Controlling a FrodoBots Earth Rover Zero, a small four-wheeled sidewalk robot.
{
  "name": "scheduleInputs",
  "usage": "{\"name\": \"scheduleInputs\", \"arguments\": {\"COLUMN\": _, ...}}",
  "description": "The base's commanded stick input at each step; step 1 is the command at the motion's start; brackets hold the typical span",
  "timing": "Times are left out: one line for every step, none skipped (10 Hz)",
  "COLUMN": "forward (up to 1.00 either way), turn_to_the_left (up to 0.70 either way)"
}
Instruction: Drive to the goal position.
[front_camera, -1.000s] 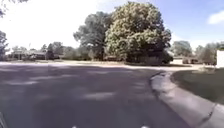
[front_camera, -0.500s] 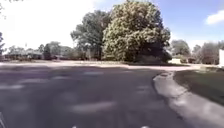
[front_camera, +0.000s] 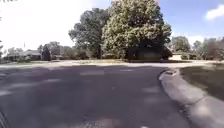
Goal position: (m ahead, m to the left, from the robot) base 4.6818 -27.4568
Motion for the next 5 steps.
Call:
{"name": "scheduleInputs", "arguments": {"forward": 1.00, "turn_to_the_left": -0.01}}
{"name": "scheduleInputs", "arguments": {"forward": 1.00, "turn_to_the_left": -0.14}}
{"name": "scheduleInputs", "arguments": {"forward": 1.00, "turn_to_the_left": -0.40}}
{"name": "scheduleInputs", "arguments": {"forward": 1.00, "turn_to_the_left": -0.40}}
{"name": "scheduleInputs", "arguments": {"forward": 1.00, "turn_to_the_left": -0.40}}
